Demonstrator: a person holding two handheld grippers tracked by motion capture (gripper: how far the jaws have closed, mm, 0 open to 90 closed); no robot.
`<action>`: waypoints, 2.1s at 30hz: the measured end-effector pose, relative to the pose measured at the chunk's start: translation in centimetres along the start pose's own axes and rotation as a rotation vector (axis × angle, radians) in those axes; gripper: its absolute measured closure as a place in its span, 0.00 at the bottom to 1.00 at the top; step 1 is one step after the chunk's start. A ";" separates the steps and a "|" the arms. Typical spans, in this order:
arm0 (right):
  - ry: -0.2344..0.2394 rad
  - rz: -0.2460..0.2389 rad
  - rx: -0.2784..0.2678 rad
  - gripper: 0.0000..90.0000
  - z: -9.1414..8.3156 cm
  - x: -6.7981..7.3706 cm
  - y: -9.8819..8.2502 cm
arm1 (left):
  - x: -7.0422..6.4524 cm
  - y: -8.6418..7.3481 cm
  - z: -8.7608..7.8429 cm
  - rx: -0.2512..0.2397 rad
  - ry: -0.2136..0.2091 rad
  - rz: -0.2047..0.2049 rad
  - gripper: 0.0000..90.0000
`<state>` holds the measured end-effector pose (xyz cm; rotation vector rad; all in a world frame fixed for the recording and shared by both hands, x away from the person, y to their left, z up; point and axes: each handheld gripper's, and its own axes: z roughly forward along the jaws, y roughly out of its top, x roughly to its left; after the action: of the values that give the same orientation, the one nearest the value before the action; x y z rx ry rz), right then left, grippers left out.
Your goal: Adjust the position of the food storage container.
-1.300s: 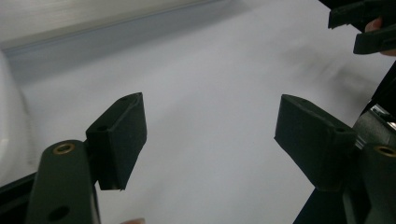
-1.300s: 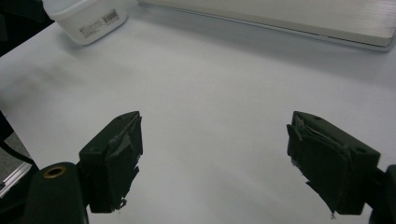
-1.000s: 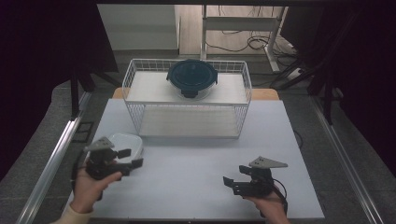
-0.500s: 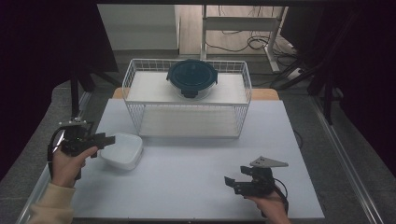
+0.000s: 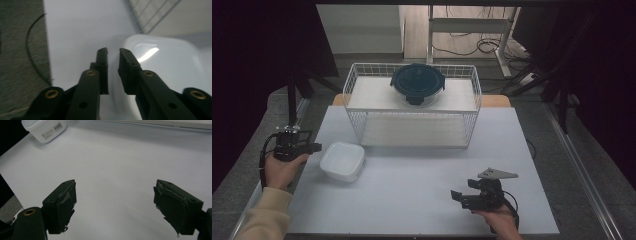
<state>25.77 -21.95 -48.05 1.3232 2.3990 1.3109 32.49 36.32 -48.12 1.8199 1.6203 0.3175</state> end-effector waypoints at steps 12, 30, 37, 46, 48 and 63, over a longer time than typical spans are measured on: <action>0.030 0.040 0.002 0.20 0.3 -0.3 0.1 | 0.1 -1.5 2.1 0.104 -0.038 0.038 1.00; 0.030 0.048 -0.014 0.20 -0.3 -0.3 0.3 | -5.7 -3.8 2.9 0.158 -0.175 0.118 1.00; 0.028 0.028 -0.015 0.20 -0.4 -0.1 0.4 | -7.5 -4.2 3.3 0.169 -0.226 0.142 1.00; 0.019 0.035 -0.020 0.20 -0.5 -0.2 0.4 | -9.6 -4.5 3.8 0.181 -0.268 0.161 1.00; 0.021 0.040 -0.022 0.20 -0.5 -0.2 0.4 | -10.1 -4.5 3.8 0.180 -0.282 0.163 1.00; 0.017 0.038 -0.031 0.20 -0.9 -0.4 0.5 | -13.0 -4.6 4.6 0.208 -0.342 0.222 0.99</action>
<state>25.89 -22.65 -47.30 1.3618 2.3663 1.3688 28.99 22.55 -51.20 2.0834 1.2550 -0.0699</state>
